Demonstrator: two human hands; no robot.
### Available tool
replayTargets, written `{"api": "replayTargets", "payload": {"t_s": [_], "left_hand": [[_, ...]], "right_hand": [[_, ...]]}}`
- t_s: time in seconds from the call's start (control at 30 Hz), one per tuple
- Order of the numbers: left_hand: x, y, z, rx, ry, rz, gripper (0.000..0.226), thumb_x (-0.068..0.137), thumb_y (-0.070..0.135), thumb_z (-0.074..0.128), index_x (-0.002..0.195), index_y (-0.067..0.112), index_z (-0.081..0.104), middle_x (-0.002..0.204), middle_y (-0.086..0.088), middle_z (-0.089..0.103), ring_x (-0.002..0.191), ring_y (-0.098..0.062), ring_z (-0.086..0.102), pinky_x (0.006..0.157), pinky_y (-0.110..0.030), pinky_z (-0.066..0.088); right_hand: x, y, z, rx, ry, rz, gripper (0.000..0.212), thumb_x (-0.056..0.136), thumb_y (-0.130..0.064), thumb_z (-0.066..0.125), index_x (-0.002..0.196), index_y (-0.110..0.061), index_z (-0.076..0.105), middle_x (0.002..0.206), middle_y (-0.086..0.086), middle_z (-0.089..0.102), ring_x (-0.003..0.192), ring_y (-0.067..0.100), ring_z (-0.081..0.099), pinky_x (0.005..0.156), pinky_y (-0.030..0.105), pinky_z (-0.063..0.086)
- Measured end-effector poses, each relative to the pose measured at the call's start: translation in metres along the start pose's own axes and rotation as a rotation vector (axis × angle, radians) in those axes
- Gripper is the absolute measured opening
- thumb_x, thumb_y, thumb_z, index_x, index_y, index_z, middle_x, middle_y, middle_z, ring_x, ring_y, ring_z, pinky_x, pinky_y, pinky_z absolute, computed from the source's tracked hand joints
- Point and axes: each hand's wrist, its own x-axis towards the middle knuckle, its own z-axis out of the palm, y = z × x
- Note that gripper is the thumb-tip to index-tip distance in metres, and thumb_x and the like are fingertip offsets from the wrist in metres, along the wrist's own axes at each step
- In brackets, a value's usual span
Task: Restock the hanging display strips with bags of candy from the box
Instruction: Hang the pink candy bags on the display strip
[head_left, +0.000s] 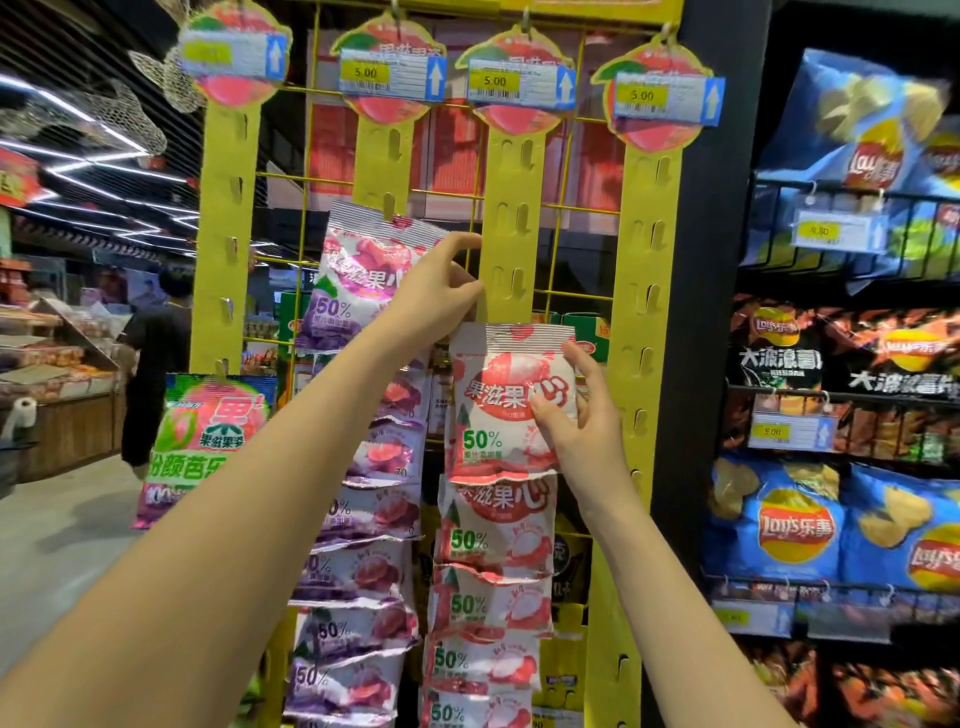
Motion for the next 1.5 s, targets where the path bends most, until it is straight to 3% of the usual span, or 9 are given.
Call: {"api": "replayTargets", "payload": {"t_s": [0.2, 0.47, 0.67, 0.97, 1.1, 1.17, 1.23, 1.37, 1.5], "left_hand": [[-0.001, -0.004, -0.003, -0.058, -0.03, 0.014, 0.041, 0.094, 0.008, 0.049, 0.134, 0.016, 0.041, 0.083, -0.001, 0.059, 0.074, -0.013, 0.058, 0.067, -0.025, 0.049], [0.001, -0.007, -0.002, -0.052, -0.04, 0.029, 0.042, 0.095, 0.008, 0.048, 0.135, 0.017, 0.038, 0.084, -0.001, 0.059, 0.075, -0.008, 0.055, 0.065, -0.018, 0.043], [0.003, -0.01, -0.004, -0.066, -0.058, 0.007, 0.043, 0.094, 0.008, 0.048, 0.135, 0.019, 0.038, 0.084, 0.0, 0.06, 0.074, -0.009, 0.054, 0.067, -0.02, 0.042], [0.001, -0.01, -0.002, -0.024, -0.03, 0.011, 0.043, 0.096, 0.009, 0.046, 0.137, 0.017, 0.037, 0.094, -0.012, 0.062, 0.084, -0.017, 0.058, 0.066, -0.02, 0.046], [0.0, -0.009, 0.003, 0.079, 0.039, 0.022, 0.044, 0.094, 0.006, 0.047, 0.137, 0.014, 0.037, 0.092, -0.012, 0.061, 0.082, -0.018, 0.057, 0.066, -0.022, 0.043], [-0.004, -0.008, 0.006, 0.125, 0.063, 0.031, 0.047, 0.092, 0.004, 0.048, 0.137, 0.012, 0.037, 0.089, -0.006, 0.059, 0.081, -0.018, 0.055, 0.068, -0.024, 0.041], [-0.011, -0.005, 0.007, 0.169, 0.084, 0.038, 0.048, 0.09, 0.003, 0.049, 0.136, 0.01, 0.038, 0.09, -0.005, 0.057, 0.081, -0.016, 0.053, 0.07, -0.024, 0.039], [-0.023, -0.002, 0.011, 0.315, 0.142, 0.077, 0.043, 0.089, 0.005, 0.052, 0.131, 0.005, 0.043, 0.112, -0.015, 0.056, 0.097, -0.024, 0.053, 0.08, -0.028, 0.039], [-0.041, -0.001, 0.018, 0.5, 0.121, 0.13, 0.039, 0.09, 0.01, 0.051, 0.128, 0.006, 0.044, 0.124, -0.016, 0.046, 0.104, -0.027, 0.05, 0.074, -0.027, 0.034]], "right_hand": [[0.003, 0.007, 0.002, -0.034, 0.013, 0.033, 0.048, 0.09, -0.008, 0.057, 0.115, -0.047, 0.043, 0.132, 0.003, 0.051, 0.114, 0.021, 0.058, 0.091, 0.047, 0.052], [0.002, 0.001, 0.01, -0.072, 0.028, 0.051, 0.051, 0.082, -0.023, 0.056, 0.111, -0.063, 0.043, 0.144, -0.006, 0.043, 0.129, 0.019, 0.047, 0.1, 0.049, 0.046], [0.015, -0.009, 0.005, -0.086, 0.01, 0.073, 0.056, 0.092, -0.003, 0.047, 0.139, -0.032, 0.039, 0.142, -0.001, 0.045, 0.122, 0.021, 0.054, 0.097, 0.047, 0.049], [0.005, -0.003, 0.005, -0.14, -0.031, 0.134, 0.058, 0.092, -0.002, 0.047, 0.141, -0.031, 0.037, 0.141, -0.007, 0.041, 0.117, 0.016, 0.056, 0.092, 0.04, 0.053], [-0.001, 0.001, 0.008, -0.285, -0.01, 0.112, 0.065, 0.08, -0.021, 0.053, 0.141, -0.032, 0.037, 0.147, -0.006, 0.038, 0.131, 0.019, 0.044, 0.105, 0.048, 0.041], [-0.003, 0.001, 0.008, -0.36, -0.004, 0.094, 0.06, 0.087, -0.017, 0.054, 0.143, -0.029, 0.035, 0.149, -0.006, 0.035, 0.136, 0.013, 0.036, 0.112, 0.036, 0.032], [-0.005, 0.002, 0.006, -0.467, 0.004, 0.069, 0.057, 0.092, -0.013, 0.051, 0.145, -0.026, 0.032, 0.15, -0.006, 0.033, 0.137, 0.009, 0.031, 0.105, 0.022, 0.027], [-0.013, 0.004, 0.01, -0.738, 0.054, -0.004, 0.054, 0.093, -0.024, 0.052, 0.144, -0.024, 0.033, 0.146, -0.003, 0.039, 0.133, 0.014, 0.037, 0.105, 0.026, 0.032], [-0.02, -0.008, 0.008, -0.977, 0.169, -0.069, 0.047, 0.092, -0.032, 0.054, 0.136, -0.023, 0.042, 0.127, 0.002, 0.044, 0.115, 0.018, 0.047, 0.085, 0.024, 0.039]]}}
